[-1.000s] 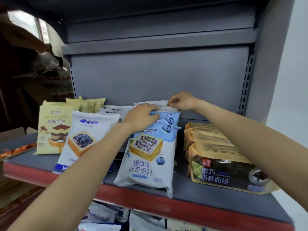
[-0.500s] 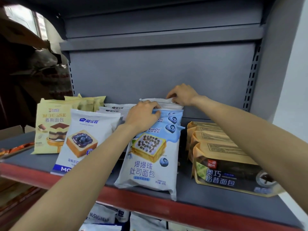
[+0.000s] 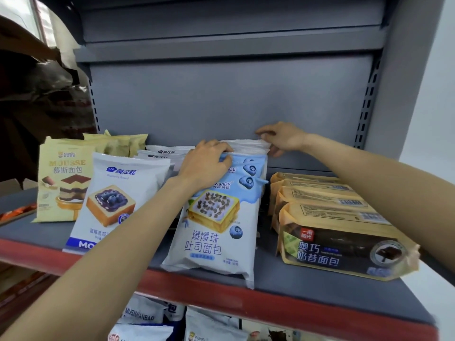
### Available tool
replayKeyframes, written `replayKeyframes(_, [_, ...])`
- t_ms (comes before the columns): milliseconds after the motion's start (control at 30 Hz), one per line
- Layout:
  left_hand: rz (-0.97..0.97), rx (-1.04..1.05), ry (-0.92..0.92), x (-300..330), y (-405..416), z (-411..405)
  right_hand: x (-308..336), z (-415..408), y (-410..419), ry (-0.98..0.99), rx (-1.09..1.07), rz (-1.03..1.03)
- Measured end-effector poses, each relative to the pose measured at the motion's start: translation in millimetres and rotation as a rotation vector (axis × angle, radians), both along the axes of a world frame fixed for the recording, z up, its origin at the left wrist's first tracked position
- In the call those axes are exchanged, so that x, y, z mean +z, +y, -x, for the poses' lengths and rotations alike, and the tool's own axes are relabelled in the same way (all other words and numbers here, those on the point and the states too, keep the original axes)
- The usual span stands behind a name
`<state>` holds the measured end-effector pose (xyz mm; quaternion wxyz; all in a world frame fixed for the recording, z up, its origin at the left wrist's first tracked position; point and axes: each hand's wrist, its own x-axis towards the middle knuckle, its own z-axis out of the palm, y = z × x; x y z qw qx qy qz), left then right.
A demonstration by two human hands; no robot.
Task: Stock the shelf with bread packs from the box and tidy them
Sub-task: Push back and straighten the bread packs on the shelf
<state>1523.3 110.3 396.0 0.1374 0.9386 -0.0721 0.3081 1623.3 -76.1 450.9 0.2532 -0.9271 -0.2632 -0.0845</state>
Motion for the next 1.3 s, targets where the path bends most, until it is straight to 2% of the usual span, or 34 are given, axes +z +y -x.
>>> replayKeyframes(100, [0.071, 0.021, -0.043, -1, 0, 4, -2, 9, -5, 0.040, -0.005, -0.136])
replayKeyframes(300, [0.329, -0.035, -0.151, -9, 3, 40, -14, 25, -14, 0.110, 0.228, 0.040])
replayKeyframes(400, [0.415, -0.107, -0.028, -30, -2, 66, -22, 24, -11, -0.003, 0.197, 0.229])
replayKeyframes(567, [0.548, -0.171, 0.121, -45, -2, 87, -24, 25, -6, -0.025, 0.128, 0.305])
replayKeyframes(633, [0.630, -0.211, 0.205, -54, 6, 90, -24, 31, -5, 0.008, 0.143, 0.227])
replayKeyframes(700, [0.701, -0.256, 0.259, -62, 10, 89, -26, 35, -7, 0.192, 0.201, -0.010])
replayKeyframes(767, [0.697, -0.256, 0.220, -65, 10, 85, -29, 45, -9, 0.368, 0.222, -0.186])
replayKeyframes(967, [0.663, -0.301, 0.053, -63, 10, 77, -35, 68, -11, 0.403, 0.223, -0.308])
replayKeyframes(1033, [0.684, -0.342, 0.086, -66, 11, 77, -33, 89, -14, 0.343, 0.195, -0.286])
replayKeyframes(1167, [0.719, -0.370, 0.141, -70, 13, 83, -38, 151, -25, -0.063, 0.161, -0.199])
replayKeyframes(1300, [0.700, -0.436, 0.164, -75, 20, 94, -70, 208, -23, -0.114, 0.236, -0.328])
